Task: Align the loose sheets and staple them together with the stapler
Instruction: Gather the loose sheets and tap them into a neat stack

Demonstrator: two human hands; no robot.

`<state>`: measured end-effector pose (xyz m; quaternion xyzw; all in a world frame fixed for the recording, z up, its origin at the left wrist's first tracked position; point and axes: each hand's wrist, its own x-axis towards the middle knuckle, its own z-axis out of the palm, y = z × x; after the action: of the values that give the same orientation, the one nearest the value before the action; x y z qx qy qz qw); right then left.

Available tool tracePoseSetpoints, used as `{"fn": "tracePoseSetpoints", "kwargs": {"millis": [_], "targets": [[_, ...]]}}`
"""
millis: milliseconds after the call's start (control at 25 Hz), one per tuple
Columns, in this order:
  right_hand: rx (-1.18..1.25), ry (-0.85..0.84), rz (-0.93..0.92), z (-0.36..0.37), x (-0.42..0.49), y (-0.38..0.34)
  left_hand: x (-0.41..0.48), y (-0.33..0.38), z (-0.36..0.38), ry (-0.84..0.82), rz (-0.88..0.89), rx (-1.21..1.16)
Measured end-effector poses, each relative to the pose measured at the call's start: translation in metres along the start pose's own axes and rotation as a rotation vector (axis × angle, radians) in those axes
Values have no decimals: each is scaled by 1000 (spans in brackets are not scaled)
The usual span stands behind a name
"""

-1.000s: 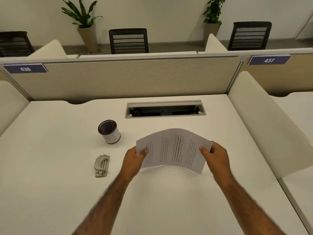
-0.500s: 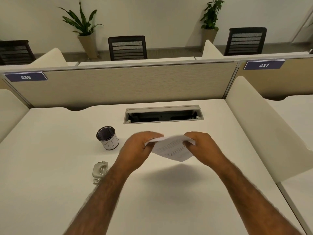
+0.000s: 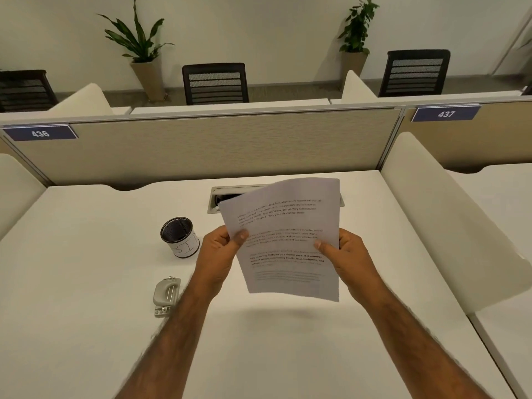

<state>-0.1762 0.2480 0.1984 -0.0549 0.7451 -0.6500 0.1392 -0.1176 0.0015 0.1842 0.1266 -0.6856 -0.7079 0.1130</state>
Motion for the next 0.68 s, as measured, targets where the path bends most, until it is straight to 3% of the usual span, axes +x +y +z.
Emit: {"fn": "tracePoseSetpoints", "kwargs": {"millis": [160,440,680], "targets": [[44,70,-18,1,2,5,-4,6,-1,-4,125,63],[-41,73,34,14,-5,29,-12,-27,21,-12,-89,114],[-48,109,-58,11,-6,14,-14,-18,15,9,28,100]]}}
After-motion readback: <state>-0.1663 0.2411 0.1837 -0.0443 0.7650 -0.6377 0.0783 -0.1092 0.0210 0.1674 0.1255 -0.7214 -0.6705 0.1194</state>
